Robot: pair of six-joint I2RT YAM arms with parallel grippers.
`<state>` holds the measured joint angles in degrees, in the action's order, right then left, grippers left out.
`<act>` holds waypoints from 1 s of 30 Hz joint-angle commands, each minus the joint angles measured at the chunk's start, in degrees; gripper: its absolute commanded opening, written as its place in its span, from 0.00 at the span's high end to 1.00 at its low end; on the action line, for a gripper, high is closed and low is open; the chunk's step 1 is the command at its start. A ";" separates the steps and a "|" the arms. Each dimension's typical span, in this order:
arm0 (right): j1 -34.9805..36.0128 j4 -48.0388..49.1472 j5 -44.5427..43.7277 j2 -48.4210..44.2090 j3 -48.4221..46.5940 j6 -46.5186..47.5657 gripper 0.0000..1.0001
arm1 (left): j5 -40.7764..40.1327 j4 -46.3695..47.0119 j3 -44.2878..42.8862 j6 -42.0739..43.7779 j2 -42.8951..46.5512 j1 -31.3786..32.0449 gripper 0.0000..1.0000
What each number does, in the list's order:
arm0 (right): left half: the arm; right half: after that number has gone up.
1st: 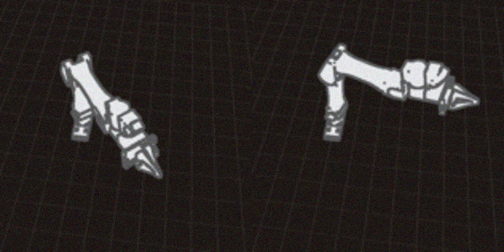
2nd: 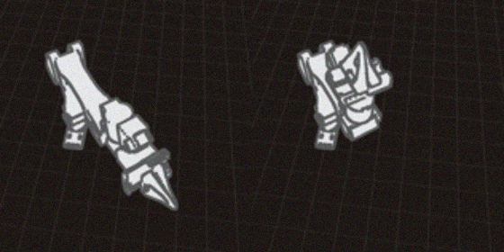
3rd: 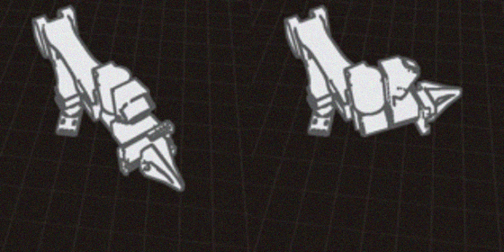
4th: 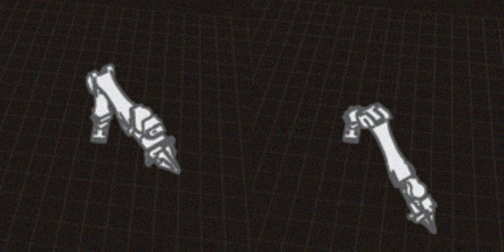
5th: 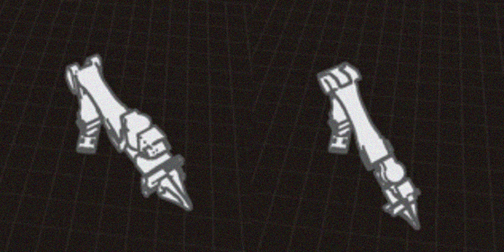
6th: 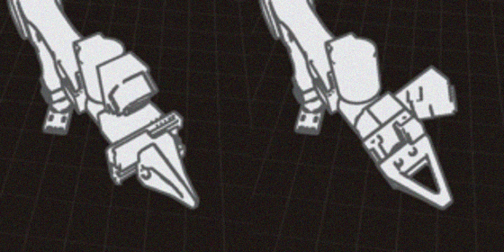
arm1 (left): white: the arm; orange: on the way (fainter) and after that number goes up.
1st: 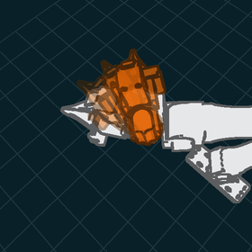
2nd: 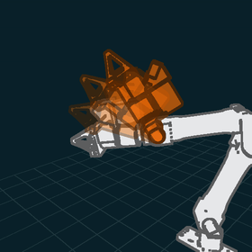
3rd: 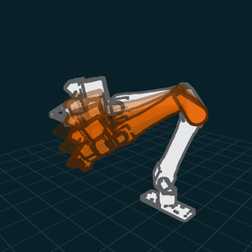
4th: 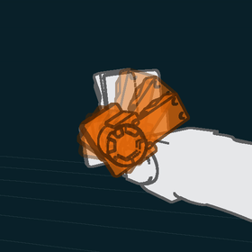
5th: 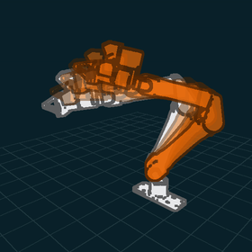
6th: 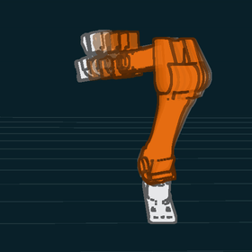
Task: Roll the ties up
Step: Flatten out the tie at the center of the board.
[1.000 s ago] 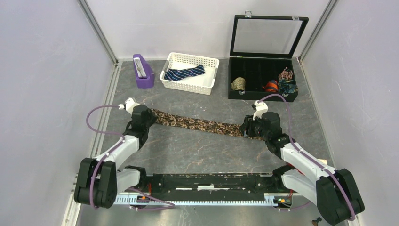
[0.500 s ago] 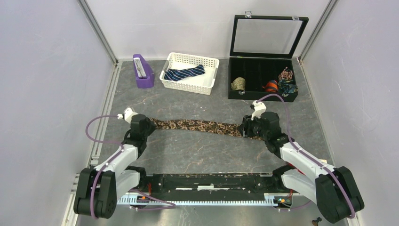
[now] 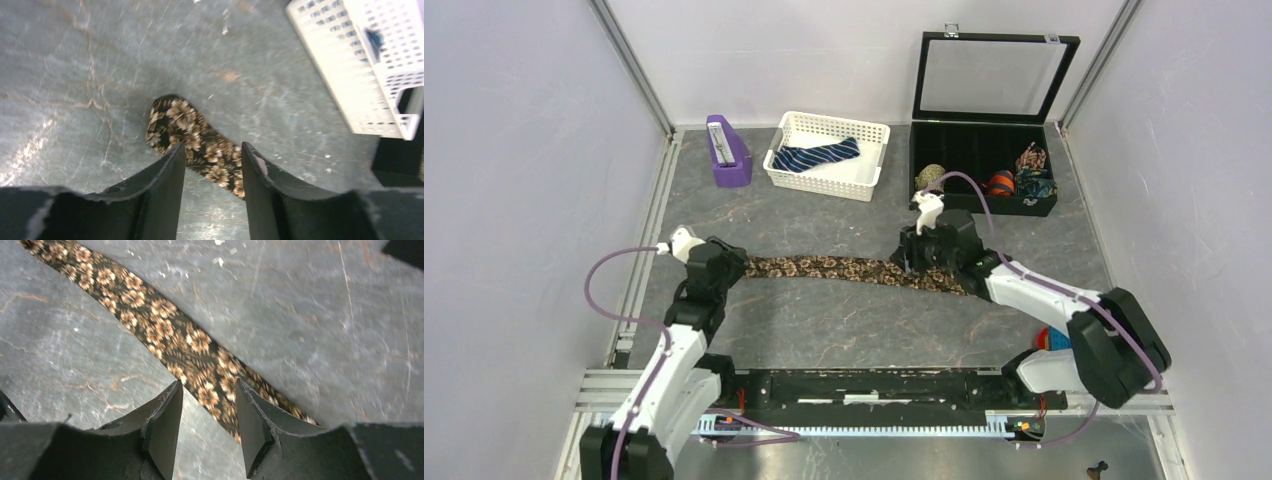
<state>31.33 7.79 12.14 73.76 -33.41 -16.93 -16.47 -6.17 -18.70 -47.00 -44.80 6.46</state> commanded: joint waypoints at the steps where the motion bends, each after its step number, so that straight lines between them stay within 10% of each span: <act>1: 2.00 1.41 1.23 5.61 -8.66 0.75 0.50 | 1.14 -10.12 -5.29 4.79 8.47 -0.12 0.58; 8: 4.91 -2.15 4.21 22.17 -25.39 2.61 0.58 | 16.21 -9.50 -3.34 3.79 5.25 1.51 0.86; 17: 7.07 -3.92 6.63 37.83 -38.64 3.20 0.65 | 15.07 7.07 -1.94 -1.26 -12.54 20.26 0.89; 30: 7.66 -4.94 5.40 41.28 -35.42 3.21 0.74 | 16.27 22.15 -5.05 -3.78 -34.00 24.83 0.91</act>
<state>38.39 2.04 17.39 115.98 -70.28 -14.24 -0.67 10.09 -22.00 -48.45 -75.13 30.68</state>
